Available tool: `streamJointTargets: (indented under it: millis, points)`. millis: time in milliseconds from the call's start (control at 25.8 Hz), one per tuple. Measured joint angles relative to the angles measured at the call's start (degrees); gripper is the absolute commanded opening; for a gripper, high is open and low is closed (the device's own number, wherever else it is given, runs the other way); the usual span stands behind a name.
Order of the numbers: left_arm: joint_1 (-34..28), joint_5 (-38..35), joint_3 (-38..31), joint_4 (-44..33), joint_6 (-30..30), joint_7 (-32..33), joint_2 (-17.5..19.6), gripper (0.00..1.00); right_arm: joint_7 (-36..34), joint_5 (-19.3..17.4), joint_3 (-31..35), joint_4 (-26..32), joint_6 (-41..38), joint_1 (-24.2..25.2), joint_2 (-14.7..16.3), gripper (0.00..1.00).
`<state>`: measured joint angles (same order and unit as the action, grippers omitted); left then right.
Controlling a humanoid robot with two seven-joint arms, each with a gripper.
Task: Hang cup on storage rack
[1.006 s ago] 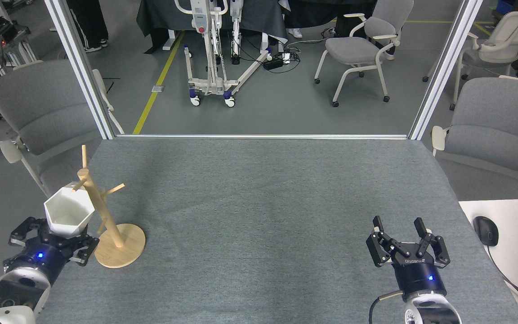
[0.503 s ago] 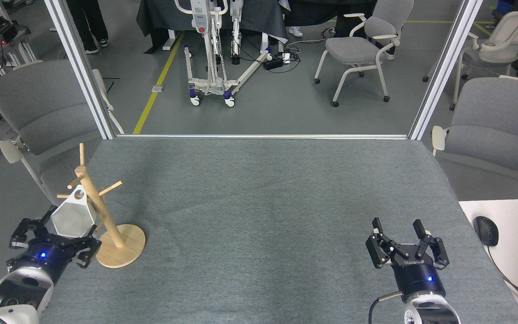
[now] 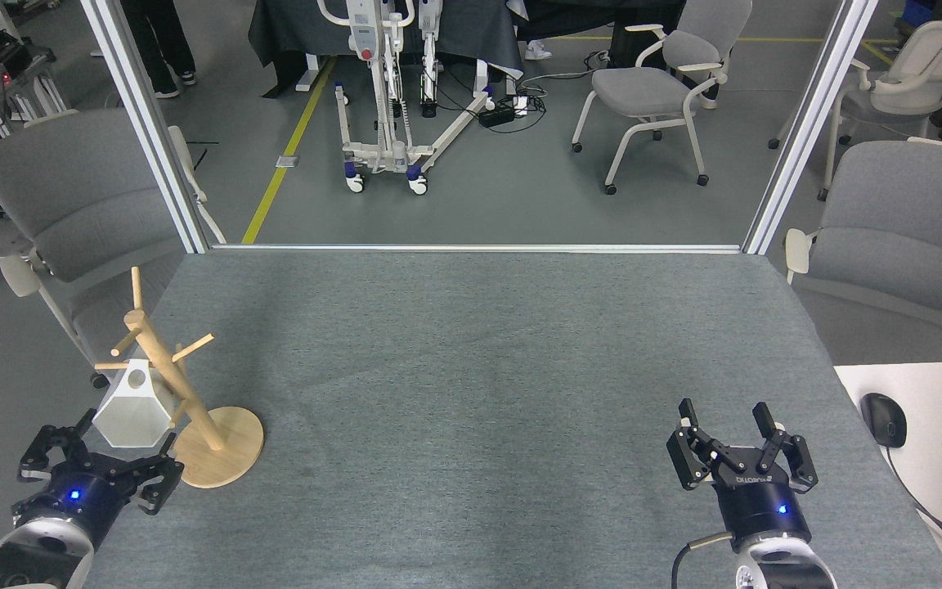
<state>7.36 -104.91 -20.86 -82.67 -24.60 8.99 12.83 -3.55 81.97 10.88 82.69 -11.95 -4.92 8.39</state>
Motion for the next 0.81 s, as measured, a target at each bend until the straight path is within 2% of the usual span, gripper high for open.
streamJointTargets:
  millis: [155, 387, 542, 735, 813]
  points:
    - [-2.7, 0.5, -0.2, 0.0, -0.3, -2.1, -0.2, 0.99, 0.0, 0.0, -0.1, -0.1, -0.1, 0.0, 0.0, 0.99]
    - [-5.2, 0.7, -0.1, 0.0, -1.0, -3.0, -3.9, 0.99, -0.1, 0.0, -0.1, -0.1, -0.1, 0.0, 0.0, 0.99]
    - [-5.5, 0.8, -0.1, -0.5, -2.0, -3.0, -8.5, 0.99, -0.2, 0.0, -0.1, -0.1, -0.1, 0.0, 0.0, 0.99]
    - [-4.6, 1.9, 0.4, -1.9, -2.4, -5.4, -16.8, 0.99, 0.1, 0.0, -0.1, -0.2, -0.1, -0.1, 0.0, 0.99]
    - [-3.5, 2.8, 2.2, -2.4, -1.4, -6.7, -18.6, 0.99, 0.2, 0.1, -0.1, -0.2, -0.1, -0.5, 0.0, 0.99]
